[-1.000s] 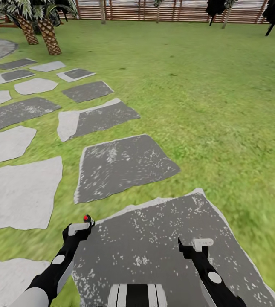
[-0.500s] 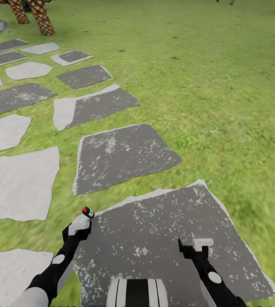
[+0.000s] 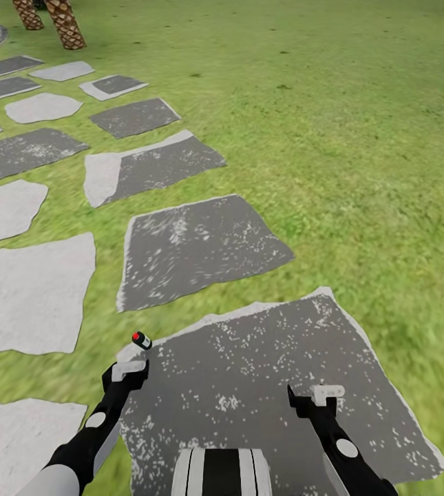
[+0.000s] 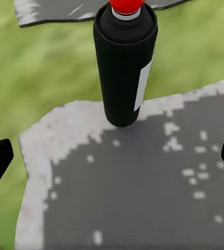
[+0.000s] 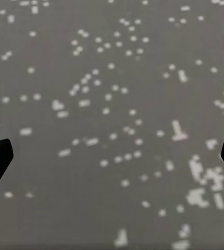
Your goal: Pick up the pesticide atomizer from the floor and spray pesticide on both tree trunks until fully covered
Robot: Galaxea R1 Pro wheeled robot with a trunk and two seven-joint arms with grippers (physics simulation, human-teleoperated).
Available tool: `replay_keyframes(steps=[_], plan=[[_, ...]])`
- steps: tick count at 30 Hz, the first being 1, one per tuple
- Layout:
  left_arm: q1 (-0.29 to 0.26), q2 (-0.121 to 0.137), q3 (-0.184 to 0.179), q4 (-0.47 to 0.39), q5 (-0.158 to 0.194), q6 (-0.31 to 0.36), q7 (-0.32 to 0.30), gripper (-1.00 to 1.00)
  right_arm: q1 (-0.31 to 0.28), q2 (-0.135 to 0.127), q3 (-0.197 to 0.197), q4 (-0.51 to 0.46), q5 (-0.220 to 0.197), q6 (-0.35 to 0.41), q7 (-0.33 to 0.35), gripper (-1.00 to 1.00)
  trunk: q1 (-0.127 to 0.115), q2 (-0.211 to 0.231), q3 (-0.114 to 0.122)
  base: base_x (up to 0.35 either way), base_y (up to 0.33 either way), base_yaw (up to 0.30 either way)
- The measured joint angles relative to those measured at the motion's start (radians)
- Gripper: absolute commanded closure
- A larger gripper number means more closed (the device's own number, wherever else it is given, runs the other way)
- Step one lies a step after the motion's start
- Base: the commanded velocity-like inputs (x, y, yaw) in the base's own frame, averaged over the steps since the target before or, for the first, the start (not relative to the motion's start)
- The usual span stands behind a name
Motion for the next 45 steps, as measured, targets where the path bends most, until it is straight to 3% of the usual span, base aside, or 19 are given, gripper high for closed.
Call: replay_keyframes(steps=[45], plan=[[0.0,0.001,0.0,-0.001,0.002,0.0,0.0,-1.0,0.0,-0.001,0.0,0.0,0.0,0.0,0.0,-1.0,0.0,0.0,0.0,0.072,0.0,0.0]])
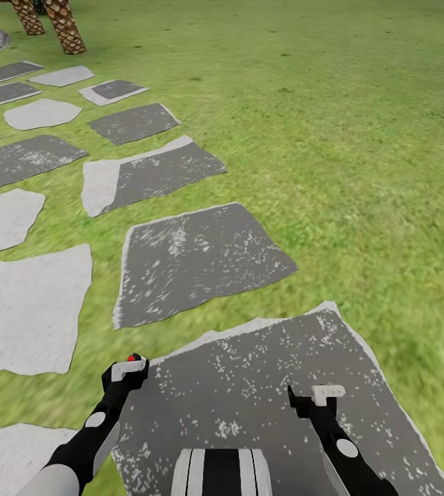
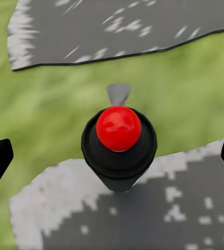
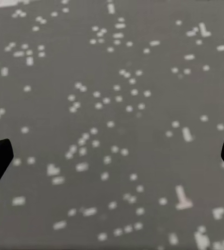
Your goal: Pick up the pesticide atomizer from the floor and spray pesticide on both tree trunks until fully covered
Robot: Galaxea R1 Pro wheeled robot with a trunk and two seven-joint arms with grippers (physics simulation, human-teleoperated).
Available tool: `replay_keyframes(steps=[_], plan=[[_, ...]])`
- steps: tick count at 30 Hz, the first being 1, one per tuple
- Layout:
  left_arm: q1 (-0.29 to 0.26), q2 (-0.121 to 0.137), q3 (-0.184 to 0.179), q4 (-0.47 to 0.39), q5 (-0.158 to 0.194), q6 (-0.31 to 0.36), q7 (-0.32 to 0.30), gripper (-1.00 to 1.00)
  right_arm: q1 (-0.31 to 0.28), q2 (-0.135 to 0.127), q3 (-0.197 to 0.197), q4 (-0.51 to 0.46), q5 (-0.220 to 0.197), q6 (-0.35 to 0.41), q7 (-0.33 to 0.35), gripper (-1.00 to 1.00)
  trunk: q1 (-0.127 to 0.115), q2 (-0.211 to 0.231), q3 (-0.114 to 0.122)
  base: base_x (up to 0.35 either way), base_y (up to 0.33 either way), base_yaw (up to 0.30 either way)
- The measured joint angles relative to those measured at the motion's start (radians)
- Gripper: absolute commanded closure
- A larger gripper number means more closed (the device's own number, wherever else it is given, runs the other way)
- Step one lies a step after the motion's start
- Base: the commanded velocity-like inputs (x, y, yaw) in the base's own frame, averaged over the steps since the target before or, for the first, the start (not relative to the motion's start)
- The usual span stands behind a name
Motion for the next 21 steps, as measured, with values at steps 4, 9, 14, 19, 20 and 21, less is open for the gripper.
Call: replay_keyframes(steps=[4,9,14,19,20,21], plan=[[0.0,0.001,0.0,0.0,-0.001,0.0,0.0,-1.0,0.0,0.0,0.001,0.0,0.0,0.0,0.0,-1.0,0.0,0.0,0.0,0.0,0.0,0.0],[0.0,0.001,0.001,0.001,-0.001,0.0,0.003,-1.0,0.0,0.001,0.001,0.001,0.0,0.0,0.0,-1.0,0.002,-0.001,-0.015,0.0,0.0,0.0],[0.0,0.001,0.001,0.001,0.0,0.0,0.005,-1.0,0.0,0.001,0.001,0.002,0.0,0.0,0.0,-1.0,0.003,-0.002,-0.027,0.0,0.0,0.0],[0.0,0.002,0.001,0.001,0.0,0.0,0.005,-1.0,0.0,0.001,0.001,0.002,0.0,0.0,0.0,-1.0,0.003,-0.002,-0.033,0.0,0.0,0.0],[0.0,0.002,0.001,0.001,0.0,0.0,0.005,-1.0,0.0,0.001,0.001,0.002,0.0,0.0,0.0,-1.0,0.003,-0.002,-0.033,0.0,0.0,0.0],[0.0,0.002,0.001,0.001,0.0,0.0,0.005,-1.0,0.0,0.001,0.001,0.002,0.0,0.0,0.0,-1.0,0.003,-0.002,-0.034,0.0,0.0,0.0]])
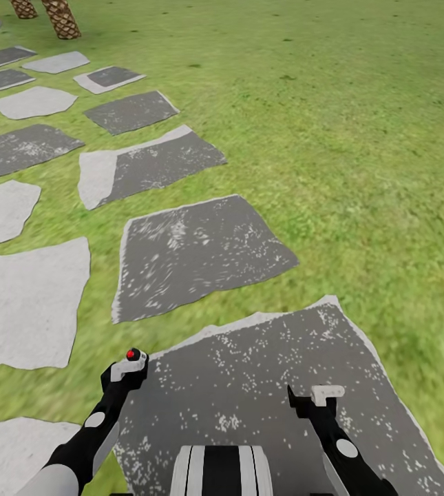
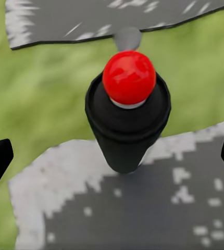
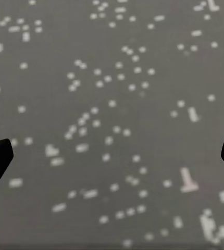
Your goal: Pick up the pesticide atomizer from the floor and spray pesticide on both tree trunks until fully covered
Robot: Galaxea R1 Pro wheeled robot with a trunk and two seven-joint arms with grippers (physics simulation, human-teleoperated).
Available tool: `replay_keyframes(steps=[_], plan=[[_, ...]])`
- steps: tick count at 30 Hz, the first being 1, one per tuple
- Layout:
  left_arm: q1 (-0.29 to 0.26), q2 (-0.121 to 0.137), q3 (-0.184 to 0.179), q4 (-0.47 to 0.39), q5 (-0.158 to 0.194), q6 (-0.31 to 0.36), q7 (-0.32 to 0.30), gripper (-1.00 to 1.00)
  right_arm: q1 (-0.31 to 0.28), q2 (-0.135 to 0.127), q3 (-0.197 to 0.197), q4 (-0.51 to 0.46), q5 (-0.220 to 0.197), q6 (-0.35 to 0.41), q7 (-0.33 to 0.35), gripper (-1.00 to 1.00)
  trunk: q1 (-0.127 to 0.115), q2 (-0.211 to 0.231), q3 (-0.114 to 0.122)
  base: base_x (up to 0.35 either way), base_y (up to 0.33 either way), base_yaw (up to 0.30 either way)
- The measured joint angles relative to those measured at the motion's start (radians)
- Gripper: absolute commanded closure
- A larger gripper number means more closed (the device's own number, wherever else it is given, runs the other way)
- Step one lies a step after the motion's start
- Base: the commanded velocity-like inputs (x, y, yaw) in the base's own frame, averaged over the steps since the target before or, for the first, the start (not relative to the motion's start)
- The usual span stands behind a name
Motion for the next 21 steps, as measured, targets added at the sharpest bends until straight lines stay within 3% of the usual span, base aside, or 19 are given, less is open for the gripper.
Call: replay_keyframes(steps=[5,14,21], plan=[[0.0,-0.001,0.002,0.001,-0.001,0.0,0.002,-1.0,0.0,0.0,0.0,0.0,0.0,0.0,0.0,-1.0,0.002,-0.001,-0.016,0.0,0.0,0.0],[0.0,0.0,0.0,0.0,0.0,0.0,0.002,-1.0,0.0,0.0,0.0,-0.001,0.0,0.0,0.0,-1.0,0.002,-0.001,-0.019,0.0,0.0,0.0],[0.0,-0.002,0.0,0.0,-0.002,0.0,0.002,-1.0,0.0,0.0,0.0,-0.002,0.0,0.0,0.0,-1.0,0.002,-0.001,-0.019,0.128,0.0,0.0]])
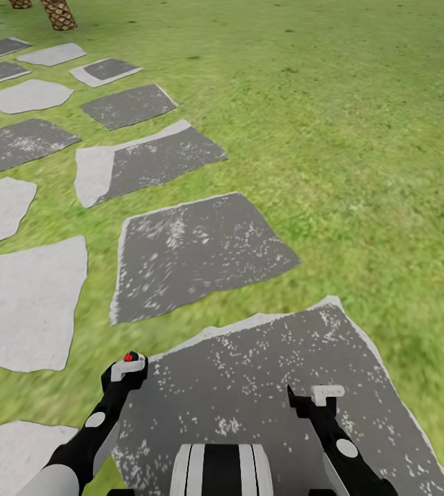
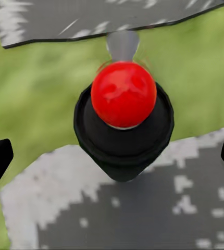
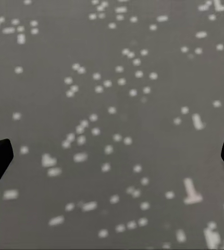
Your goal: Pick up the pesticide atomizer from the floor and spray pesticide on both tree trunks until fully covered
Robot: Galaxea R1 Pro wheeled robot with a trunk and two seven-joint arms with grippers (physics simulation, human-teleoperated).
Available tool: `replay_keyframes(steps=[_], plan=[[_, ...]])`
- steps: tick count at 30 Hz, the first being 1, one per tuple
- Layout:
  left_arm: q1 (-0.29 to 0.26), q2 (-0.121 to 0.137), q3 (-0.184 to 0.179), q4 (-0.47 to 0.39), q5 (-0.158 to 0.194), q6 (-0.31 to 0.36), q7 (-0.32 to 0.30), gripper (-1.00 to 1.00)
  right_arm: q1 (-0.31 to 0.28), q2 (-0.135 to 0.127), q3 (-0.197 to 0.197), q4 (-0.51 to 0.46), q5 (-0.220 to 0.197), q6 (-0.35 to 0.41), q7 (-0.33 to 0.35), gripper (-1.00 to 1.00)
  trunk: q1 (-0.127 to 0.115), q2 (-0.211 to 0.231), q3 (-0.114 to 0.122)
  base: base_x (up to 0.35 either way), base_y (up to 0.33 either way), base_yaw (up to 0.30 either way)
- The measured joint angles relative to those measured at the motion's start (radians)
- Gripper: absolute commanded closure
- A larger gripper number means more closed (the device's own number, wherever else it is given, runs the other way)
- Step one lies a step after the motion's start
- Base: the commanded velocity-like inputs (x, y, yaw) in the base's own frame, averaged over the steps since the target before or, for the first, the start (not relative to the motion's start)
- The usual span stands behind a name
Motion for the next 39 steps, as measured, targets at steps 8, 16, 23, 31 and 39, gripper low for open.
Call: replay_keyframes(steps=[8,16,23,31,39], plan=[[0.0,0.0,-0.002,0.0,0.0,0.0,0.0,-1.0,0.0,0.0,0.0,0.0,0.0,0.0,0.0,-1.0,0.0,0.0,0.0,0.013,0.0,0.0],[0.0,-0.001,-0.002,0.0,0.0,0.0,0.0,-1.0,0.0,0.0,0.0,0.0,0.0,0.0,0.0,-1.0,0.0,0.0,0.0,0.0,0.0,0.0],[0.0,-0.001,-0.002,0.0,0.0,0.0,0.0,-1.0,0.0,0.0,0.0,0.0,0.0,-0.001,0.0,-1.0,0.0,0.0,0.0,0.0,0.0,0.0],[0.0,-0.001,-0.002,0.0,0.0,0.0,0.0,-1.0,0.0,0.0,0.0,0.0,0.0,-0.001,0.0,-1.0,0.0,0.0,0.003,0.043,0.0,-0.014],[0.0,0.0,-0.002,0.0,0.0,0.0,0.0,-1.0,0.0,0.0,0.0,0.0,0.0,-0.001,0.0,-1.0,0.0,0.0,0.003,0.006,0.0,0.0]])
